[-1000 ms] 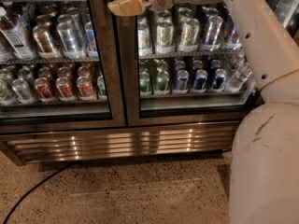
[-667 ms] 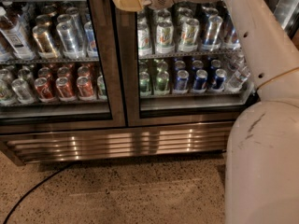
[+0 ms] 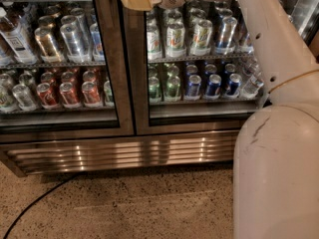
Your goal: Open right fridge door
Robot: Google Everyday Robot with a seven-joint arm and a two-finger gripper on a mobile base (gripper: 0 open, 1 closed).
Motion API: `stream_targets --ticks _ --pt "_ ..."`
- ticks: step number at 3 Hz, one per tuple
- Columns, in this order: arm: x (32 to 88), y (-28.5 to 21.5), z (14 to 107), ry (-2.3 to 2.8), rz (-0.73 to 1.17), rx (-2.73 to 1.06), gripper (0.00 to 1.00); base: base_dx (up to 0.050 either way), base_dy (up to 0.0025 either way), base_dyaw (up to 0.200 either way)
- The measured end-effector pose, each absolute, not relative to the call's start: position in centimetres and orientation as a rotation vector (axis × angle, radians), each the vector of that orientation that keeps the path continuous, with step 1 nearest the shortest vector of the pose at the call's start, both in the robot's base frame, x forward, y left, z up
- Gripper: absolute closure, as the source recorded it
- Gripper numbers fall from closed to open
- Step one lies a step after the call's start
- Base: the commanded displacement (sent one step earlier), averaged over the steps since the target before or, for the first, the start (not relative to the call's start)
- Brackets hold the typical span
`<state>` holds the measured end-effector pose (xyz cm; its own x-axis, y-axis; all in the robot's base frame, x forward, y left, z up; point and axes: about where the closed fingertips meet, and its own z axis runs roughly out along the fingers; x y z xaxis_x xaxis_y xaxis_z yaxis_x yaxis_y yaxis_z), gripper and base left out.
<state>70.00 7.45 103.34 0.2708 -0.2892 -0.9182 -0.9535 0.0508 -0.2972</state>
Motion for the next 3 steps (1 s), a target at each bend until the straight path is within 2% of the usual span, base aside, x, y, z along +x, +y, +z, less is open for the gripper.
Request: stream_targets --ticks 1,3 --pt "70.00 7.45 103.34 1.226 0.775 -1.463 0.81 0.000 0.00000 0.000" --pt "69.99 7.46 103.34 1.226 0.776 -1.463 0.34 0.000 0.00000 0.000"
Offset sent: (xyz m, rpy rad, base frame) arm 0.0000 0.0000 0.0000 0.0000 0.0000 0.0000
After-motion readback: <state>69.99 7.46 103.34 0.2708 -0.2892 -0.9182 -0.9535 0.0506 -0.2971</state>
